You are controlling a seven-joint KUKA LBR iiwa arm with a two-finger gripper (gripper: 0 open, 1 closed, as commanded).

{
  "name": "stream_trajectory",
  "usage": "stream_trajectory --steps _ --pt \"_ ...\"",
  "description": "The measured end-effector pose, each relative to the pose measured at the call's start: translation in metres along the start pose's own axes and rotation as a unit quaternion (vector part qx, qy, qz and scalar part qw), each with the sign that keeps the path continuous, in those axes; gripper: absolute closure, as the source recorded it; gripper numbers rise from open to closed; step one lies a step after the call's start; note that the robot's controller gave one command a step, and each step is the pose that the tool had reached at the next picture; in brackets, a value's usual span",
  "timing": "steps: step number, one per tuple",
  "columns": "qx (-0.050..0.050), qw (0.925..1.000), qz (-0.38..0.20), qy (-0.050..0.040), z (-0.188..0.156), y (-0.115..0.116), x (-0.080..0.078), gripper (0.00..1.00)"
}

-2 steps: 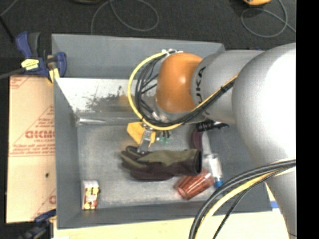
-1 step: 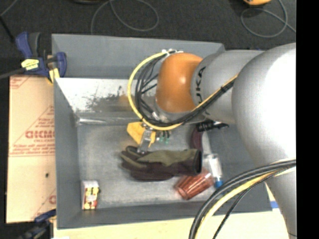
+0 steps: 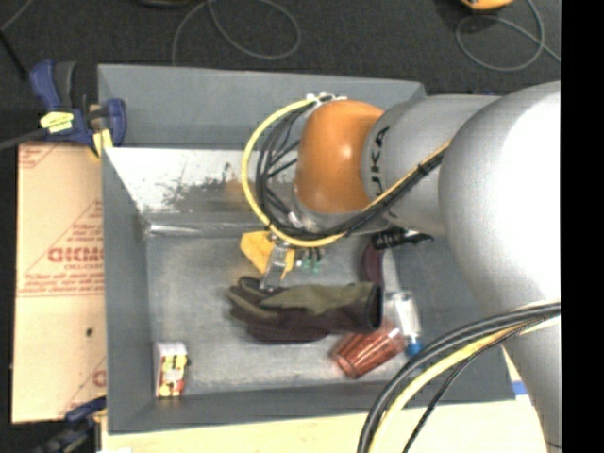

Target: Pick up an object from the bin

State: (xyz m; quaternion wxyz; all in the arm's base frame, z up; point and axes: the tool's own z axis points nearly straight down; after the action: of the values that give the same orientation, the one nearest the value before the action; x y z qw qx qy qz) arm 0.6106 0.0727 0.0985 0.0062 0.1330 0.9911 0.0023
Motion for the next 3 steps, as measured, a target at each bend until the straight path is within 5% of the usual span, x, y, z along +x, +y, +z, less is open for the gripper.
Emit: stream_trajectory --steps 1,2,3 --pt "0.0 1.0 0.0 0.0 0.0 0.0 0.0 1.0" --pt "0.0 0.9999 0.01 -0.0011 -0.08 -0.014 0.005 1.0" --pt "0.0 0.9999 0.01 -0.0011 -0.08 -0.013 0.005 1.0"
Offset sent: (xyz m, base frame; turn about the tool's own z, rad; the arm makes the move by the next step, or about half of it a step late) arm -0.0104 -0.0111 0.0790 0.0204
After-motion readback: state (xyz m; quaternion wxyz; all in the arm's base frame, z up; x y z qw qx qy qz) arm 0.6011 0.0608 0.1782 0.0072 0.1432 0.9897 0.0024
